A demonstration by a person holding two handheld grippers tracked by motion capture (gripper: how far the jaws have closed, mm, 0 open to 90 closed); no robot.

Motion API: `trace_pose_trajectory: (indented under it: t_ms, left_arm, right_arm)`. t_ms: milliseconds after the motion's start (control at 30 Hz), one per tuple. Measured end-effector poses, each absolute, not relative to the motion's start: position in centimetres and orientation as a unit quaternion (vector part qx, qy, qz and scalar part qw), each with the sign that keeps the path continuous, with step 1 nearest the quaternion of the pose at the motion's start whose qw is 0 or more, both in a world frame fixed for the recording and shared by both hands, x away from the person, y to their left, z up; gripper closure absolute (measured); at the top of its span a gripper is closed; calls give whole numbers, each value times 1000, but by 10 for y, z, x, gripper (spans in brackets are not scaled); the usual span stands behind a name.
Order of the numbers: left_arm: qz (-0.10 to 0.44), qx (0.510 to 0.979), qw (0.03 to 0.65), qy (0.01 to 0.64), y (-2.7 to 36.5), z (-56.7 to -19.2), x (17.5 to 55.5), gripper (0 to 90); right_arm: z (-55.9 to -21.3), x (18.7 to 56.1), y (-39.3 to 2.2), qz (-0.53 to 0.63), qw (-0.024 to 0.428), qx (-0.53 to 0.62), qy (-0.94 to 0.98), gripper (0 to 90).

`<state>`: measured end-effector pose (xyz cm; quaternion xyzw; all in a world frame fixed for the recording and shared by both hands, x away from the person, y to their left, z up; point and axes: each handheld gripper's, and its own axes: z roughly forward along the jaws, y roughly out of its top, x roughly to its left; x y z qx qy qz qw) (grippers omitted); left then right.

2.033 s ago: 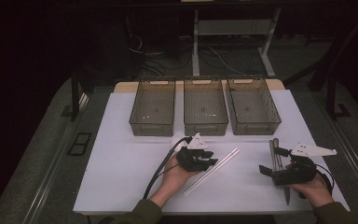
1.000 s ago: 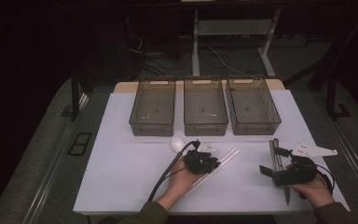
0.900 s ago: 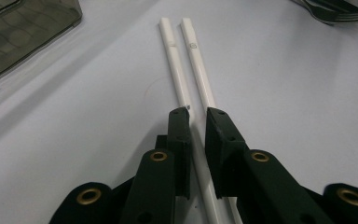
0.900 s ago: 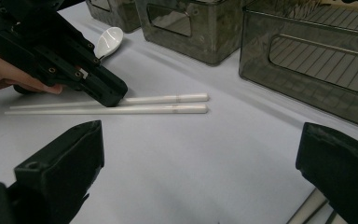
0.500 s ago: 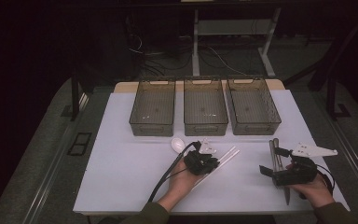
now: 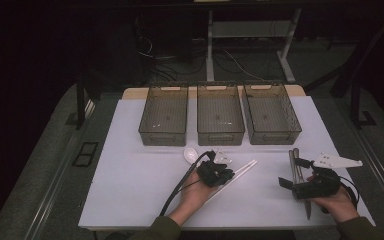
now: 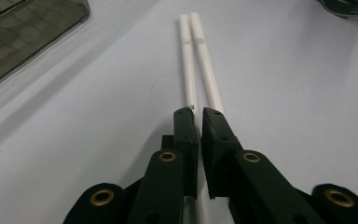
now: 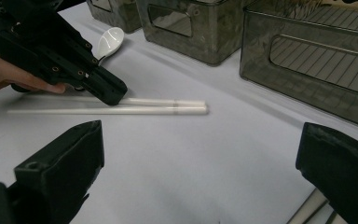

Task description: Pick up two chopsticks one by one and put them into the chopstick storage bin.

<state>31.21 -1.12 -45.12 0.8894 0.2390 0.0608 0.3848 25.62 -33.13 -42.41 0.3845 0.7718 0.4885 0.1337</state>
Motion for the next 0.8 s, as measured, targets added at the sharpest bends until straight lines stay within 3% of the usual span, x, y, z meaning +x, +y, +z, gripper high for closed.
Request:
trace_pose_trajectory:
  t_ms: [233, 800]
  left_arm:
    - [55, 884, 392, 250, -10, -453, 312, 810]
    - [59, 879, 401, 253, -12, -450, 307, 845]
  right_arm:
    - [-424, 256, -332, 489, 133, 385, 771, 9]
    - [-424, 256, -332, 489, 134, 384, 771, 9]
